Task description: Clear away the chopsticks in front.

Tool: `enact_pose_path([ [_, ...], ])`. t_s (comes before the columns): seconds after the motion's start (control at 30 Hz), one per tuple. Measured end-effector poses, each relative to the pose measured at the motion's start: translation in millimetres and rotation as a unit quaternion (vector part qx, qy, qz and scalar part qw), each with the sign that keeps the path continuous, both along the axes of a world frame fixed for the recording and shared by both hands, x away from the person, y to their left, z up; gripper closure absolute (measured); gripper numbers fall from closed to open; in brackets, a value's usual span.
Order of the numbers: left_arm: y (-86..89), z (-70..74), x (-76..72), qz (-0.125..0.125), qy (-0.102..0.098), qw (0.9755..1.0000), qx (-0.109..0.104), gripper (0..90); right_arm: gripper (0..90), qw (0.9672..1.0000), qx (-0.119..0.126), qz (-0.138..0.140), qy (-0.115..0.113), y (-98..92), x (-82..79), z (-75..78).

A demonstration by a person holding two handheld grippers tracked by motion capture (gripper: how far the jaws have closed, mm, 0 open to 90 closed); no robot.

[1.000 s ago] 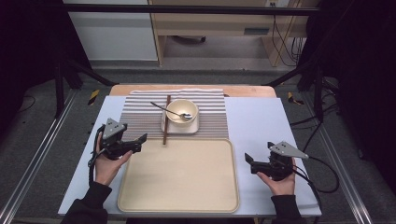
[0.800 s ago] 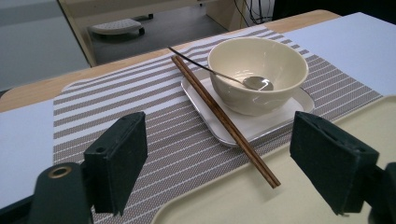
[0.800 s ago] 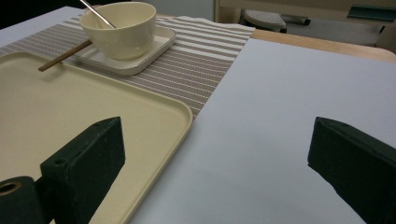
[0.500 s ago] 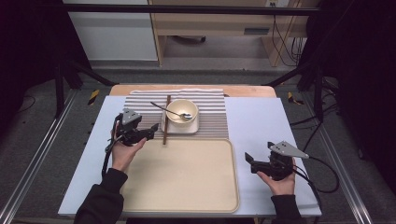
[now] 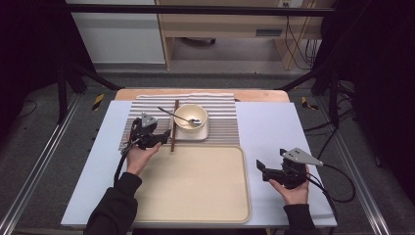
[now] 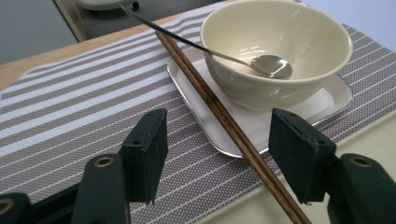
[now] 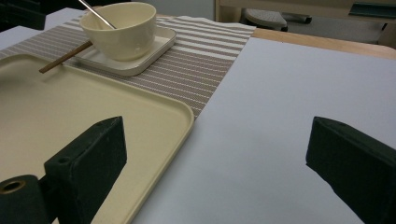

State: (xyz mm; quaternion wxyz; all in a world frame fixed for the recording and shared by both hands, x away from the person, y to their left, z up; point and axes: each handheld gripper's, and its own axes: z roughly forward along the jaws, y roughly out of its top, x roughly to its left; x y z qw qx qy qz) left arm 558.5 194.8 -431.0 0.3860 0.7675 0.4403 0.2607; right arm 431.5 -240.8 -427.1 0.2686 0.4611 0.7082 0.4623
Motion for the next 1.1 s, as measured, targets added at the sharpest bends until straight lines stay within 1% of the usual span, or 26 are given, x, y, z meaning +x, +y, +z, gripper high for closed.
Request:
enact_pose_path([
  [0.03,-4.4,-3.9,4.7,0.001,0.003,1.0000,-0.001,40.0,5.5,1.0000,0.000,0.000,-0.001,-0.1,-0.2,0.1],
  [0.07,-4.4,-3.9,4.7,0.001,0.003,1.0000,-0.001,40.6,5.5,1.0000,0.000,0.000,-0.001,-0.2,-0.3,0.2],
  [0.13,-7.8,-7.2,9.4,-0.001,0.010,0.9999,0.003,41.7,5.6,1.0000,0.000,0.001,-0.001,-0.4,-0.3,0.3],
  [0.2,-10.9,-11.2,14.1,0.001,0.015,0.9999,0.004,45.4,5.7,1.0000,0.000,0.001,0.000,-0.4,-0.2,0.3],
  [0.23,-11.6,-12.2,15.7,0.001,0.018,0.9998,0.004,48.6,5.8,1.0000,0.000,0.001,0.001,-0.2,-0.1,0.1],
  [0.27,-12.8,-13.6,17.9,0.001,0.022,0.9998,0.003,48.6,5.8,1.0000,0.000,0.001,0.001,-0.2,-0.1,0.1],
  [0.3,-13.6,-14.8,19.7,0.001,0.024,0.9997,0.006,51.6,5.9,1.0000,-0.003,0.001,0.002,-0.3,0.1,-0.1],
  [0.37,-15.0,-17.0,23.0,0.003,0.028,0.9995,0.013,52.9,5.9,1.0000,-0.003,0.002,0.002,-0.3,0.2,-0.2],
  [0.4,-15.5,-18.3,24.4,0.006,0.031,0.9994,0.012,54.7,6.0,1.0000,-0.002,0.002,0.003,-0.2,0.2,-0.1],
  [0.43,-15.5,-19.8,25.8,0.008,0.034,0.9993,0.014,60.2,6.1,1.0000,-0.001,0.003,0.004,-0.2,0.4,-0.1],
  [0.47,-15.8,-21.5,26.8,0.009,0.038,0.9991,0.016,60.2,6.1,1.0000,-0.001,0.003,0.004,-0.2,0.4,-0.1],
  [0.5,-16.3,-23.3,27.7,0.008,0.040,0.9990,0.016,62.7,6.2,1.0000,0.000,0.003,0.005,0.1,0.5,-0.3],
  [0.53,-16.9,-25.0,28.4,0.008,0.043,0.9990,0.014,62.7,6.2,1.0000,0.000,0.003,0.005,0.1,0.5,-0.3],
  [0.57,-16.6,-26.2,29.1,0.003,0.046,0.9988,0.012,65.0,6.2,1.0000,0.000,0.004,0.005,0.3,0.4,-0.5],
  [0.67,-17.6,-26.3,29.7,0.004,0.046,0.9989,0.010,67.2,6.3,1.0000,-0.001,0.004,0.006,0.3,0.5,-0.6],
  [0.73,-18.7,-26.1,30.5,0.000,0.049,0.9988,0.003,67.7,6.3,1.0000,0.000,0.004,0.006,0.3,0.4,-0.5],
  [0.8,-18.9,-25.8,30.5,-0.002,0.049,0.9988,0.004,68.3,6.3,1.0000,-0.002,0.004,0.006,0.1,0.4,-0.5],
  [0.83,-20.4,-25.8,30.9,-0.002,0.049,0.9988,-0.001,68.7,6.4,1.0000,-0.003,0.003,0.006,0.0,0.5,-0.6],
  [0.87,-20.4,-25.8,30.9,-0.002,0.049,0.9988,-0.001,69.3,6.4,1.0000,-0.003,0.003,0.006,0.0,0.5,-0.6],
  [0.9,-20.2,-25.4,31.4,-0.005,0.052,0.9987,0.004,69.3,6.5,1.0000,-0.003,0.003,0.006,0.2,0.5,-0.7],
  [0.97,-21.6,-25.4,32.3,-0.002,0.055,0.9985,-0.001,70.5,6.7,1.0000,-0.004,0.004,0.006,0.3,0.6,-0.8],
  [1.0,-21.1,-24.9,33.0,-0.005,0.055,0.9985,0.003,71.5,6.7,1.0000,-0.004,0.005,0.007,0.4,0.7,-0.9],
  [1.1,-21.3,-24.8,33.8,0.002,0.056,0.9984,-0.002,73.5,6.8,0.9999,-0.006,0.005,0.008,0.4,0.9,-1.2],
])
